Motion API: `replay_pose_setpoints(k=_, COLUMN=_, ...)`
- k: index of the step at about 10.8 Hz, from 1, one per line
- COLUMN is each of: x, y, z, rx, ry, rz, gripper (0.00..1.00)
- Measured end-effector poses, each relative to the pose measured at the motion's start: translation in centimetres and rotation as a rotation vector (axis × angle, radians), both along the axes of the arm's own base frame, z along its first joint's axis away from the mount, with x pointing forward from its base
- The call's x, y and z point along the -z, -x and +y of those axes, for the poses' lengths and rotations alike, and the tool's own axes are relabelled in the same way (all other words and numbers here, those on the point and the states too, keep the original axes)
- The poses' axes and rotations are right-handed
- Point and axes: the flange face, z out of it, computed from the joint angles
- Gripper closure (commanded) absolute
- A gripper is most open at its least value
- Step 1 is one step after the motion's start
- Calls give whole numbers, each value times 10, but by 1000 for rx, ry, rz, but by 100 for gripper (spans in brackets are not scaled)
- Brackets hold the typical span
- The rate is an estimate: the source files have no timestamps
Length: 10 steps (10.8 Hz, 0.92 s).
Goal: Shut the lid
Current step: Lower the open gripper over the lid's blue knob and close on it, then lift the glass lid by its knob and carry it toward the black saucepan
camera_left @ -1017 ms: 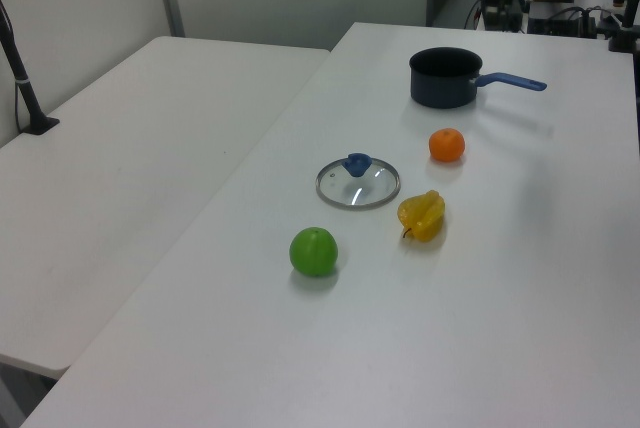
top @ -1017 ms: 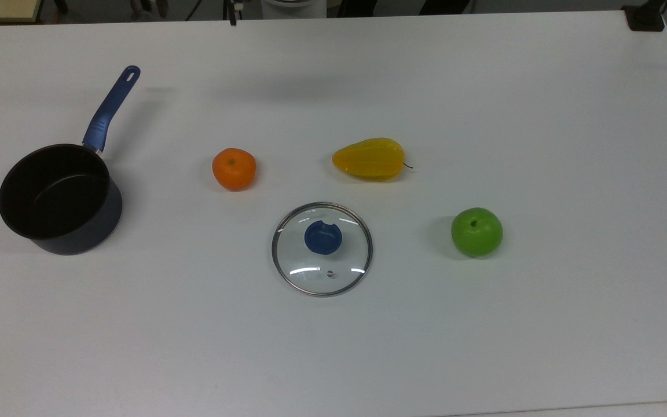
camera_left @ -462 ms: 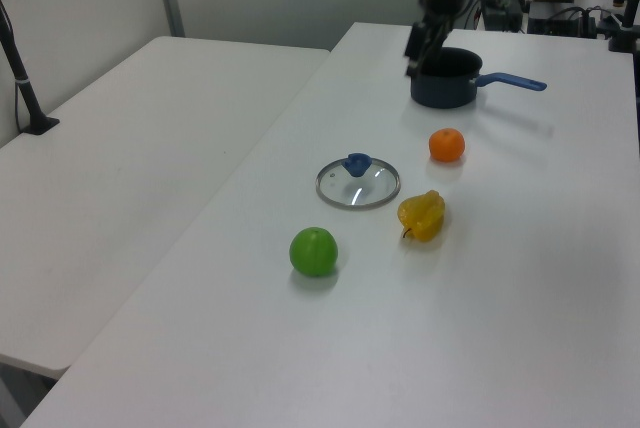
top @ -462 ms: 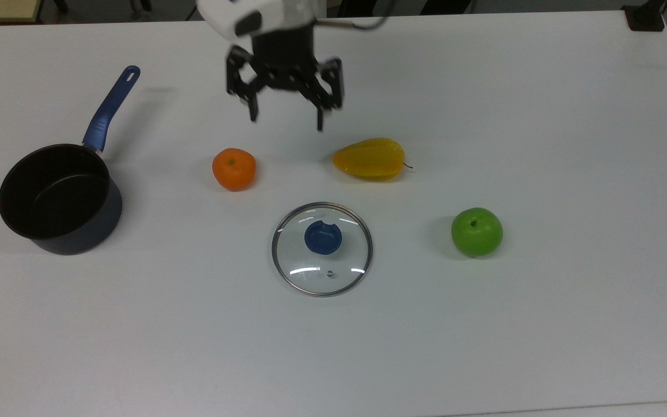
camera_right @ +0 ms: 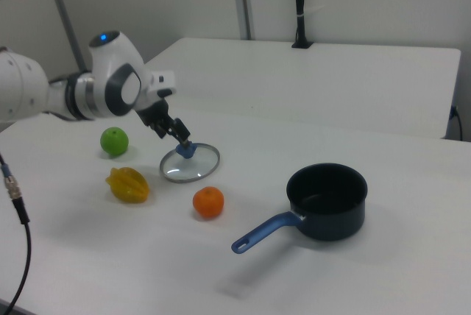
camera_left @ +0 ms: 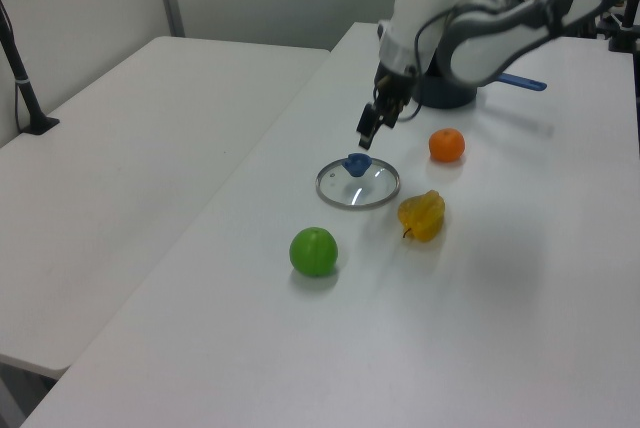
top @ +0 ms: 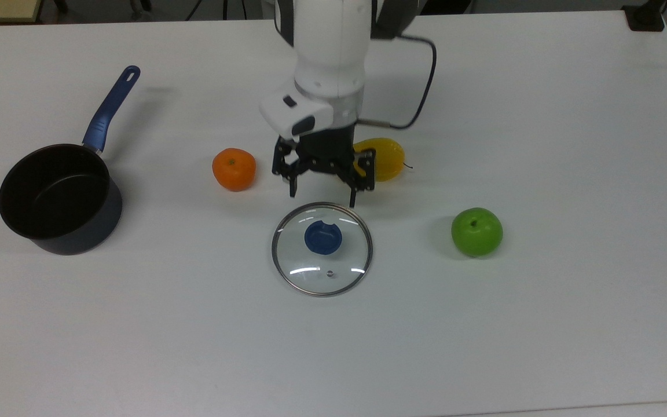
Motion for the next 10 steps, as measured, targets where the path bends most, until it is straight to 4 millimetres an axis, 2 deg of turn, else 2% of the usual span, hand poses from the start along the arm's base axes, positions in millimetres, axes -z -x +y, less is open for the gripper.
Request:
replay_pose_setpoints(k=2, x=33, y=-7, z=5, rx=14, ry=29, rz=-25, gripper=0)
replay_pose_setpoints(k=4, x=49, y=-11, z=6, rx=19, ry=38, rz=-46, gripper=0)
replay_pose_setpoints(k=6, x=55, y=-15, z=8, rx=36, ry=21, rz=-70, gripper=0)
replay_pose_setpoints(k=8, x=57, y=-19, z=9, rx=49, ry=13, rz=-80, gripper=9)
replay_pose_setpoints(k=10, x=58, y=-23, z=11, rx=38, ry=33, rz=-90, gripper=25)
